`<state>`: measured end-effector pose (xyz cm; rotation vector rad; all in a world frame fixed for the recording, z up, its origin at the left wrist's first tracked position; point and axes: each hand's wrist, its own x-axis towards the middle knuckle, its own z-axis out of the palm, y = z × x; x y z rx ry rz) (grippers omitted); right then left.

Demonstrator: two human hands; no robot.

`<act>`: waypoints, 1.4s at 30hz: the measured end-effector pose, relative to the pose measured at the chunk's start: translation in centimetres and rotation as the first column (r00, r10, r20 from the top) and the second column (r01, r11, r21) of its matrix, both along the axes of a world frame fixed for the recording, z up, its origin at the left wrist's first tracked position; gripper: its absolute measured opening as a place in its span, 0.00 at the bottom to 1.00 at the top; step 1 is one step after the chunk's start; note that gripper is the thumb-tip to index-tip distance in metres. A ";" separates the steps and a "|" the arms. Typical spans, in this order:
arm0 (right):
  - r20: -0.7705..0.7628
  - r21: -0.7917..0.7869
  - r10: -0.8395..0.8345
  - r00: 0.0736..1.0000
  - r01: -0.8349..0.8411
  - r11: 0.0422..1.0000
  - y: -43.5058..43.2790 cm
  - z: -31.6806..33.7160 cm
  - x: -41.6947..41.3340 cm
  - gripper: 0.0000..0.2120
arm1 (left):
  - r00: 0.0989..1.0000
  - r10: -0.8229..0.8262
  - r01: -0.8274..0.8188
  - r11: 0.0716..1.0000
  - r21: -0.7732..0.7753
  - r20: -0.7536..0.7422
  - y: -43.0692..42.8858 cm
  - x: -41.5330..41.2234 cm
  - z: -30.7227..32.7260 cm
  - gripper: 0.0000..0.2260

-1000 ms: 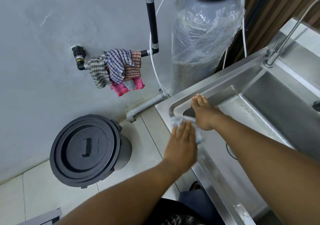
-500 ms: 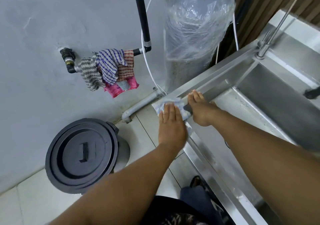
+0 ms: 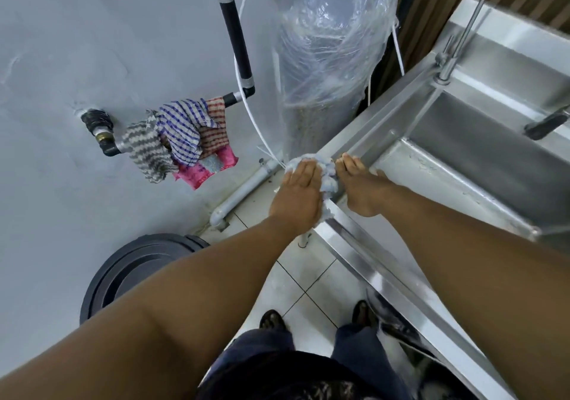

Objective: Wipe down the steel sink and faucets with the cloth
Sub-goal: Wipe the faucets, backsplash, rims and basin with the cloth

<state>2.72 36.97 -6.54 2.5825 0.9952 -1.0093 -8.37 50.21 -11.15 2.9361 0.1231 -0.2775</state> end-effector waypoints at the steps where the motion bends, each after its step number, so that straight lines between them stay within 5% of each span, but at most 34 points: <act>1: 0.011 0.000 -0.006 1.000 0.006 1.000 0.1 0.0 -0.1 0.42 | 0.997 0.079 -0.079 0.997 0.010 0.001 -1.1 0.1 0.1 0.39; 5: -0.003 0.003 -0.046 0.999 0.046 0.999 0.2 -0.5 -0.4 0.41 | 0.980 0.155 -0.153 0.988 -0.032 0.123 -5.5 -3.0 -0.3 0.30; 12: -0.020 0.040 -0.077 0.997 0.077 0.996 0.2 -0.6 -0.1 0.41 | 0.939 -0.259 0.288 0.952 -0.103 0.228 -2.8 -5.3 -0.9 0.25; 17: -0.112 0.142 -0.142 0.983 0.157 0.977 0.9 0.0 0.1 0.34 | 0.954 -0.281 0.287 0.957 -0.049 0.105 2.1 -2.0 -0.7 0.27; 20: -0.211 0.291 -0.220 0.952 0.276 0.916 0.3 -0.2 -0.9 0.26 | 0.987 -0.132 0.141 0.986 -0.085 0.095 0.0 -1.8 -0.2 0.30; 25: -0.145 0.324 -0.220 0.965 0.257 0.911 -4.6 -1.0 -6.0 0.30 | 0.996 0.071 -0.065 0.993 -0.101 0.061 -3.6 -3.0 0.1 0.37; 32: -0.017 0.426 -0.220 0.975 0.206 0.881 -7.6 -0.8 -11.3 0.25 | 0.974 -0.227 0.228 0.964 -0.136 0.025 -1.7 -4.7 1.2 0.35; 38: -0.063 0.361 -0.164 0.984 0.175 0.916 -5.9 0.1 -12.0 0.30 | 0.982 -0.187 0.185 0.981 -0.052 -0.033 1.5 -1.8 1.2 0.29; 42: -0.052 0.313 -0.215 0.975 0.220 0.924 -3.3 0.3 -10.7 0.33 | 0.966 -0.257 0.258 0.965 -0.049 0.027 2.9 -0.4 0.7 0.34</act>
